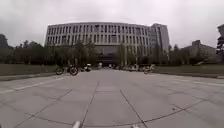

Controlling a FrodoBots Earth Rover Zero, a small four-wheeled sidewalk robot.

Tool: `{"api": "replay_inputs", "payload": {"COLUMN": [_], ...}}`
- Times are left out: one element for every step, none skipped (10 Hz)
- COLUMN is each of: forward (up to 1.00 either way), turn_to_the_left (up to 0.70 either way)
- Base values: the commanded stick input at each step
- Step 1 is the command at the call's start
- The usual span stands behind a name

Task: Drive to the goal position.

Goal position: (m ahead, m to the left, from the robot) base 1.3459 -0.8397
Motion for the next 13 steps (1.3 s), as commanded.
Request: {"api": "replay_inputs", "payload": {"forward": [0.0,0.0,0.0,0.11,0.25,0.39,0.59,0.7,0.7,0.7,0.7,0.7,0.7], "turn_to_the_left": [0.0,0.0,0.0,0.0,0.0,0.0,0.0,-0.03,-0.09,-0.16,-0.22,-0.29,-0.14]}}
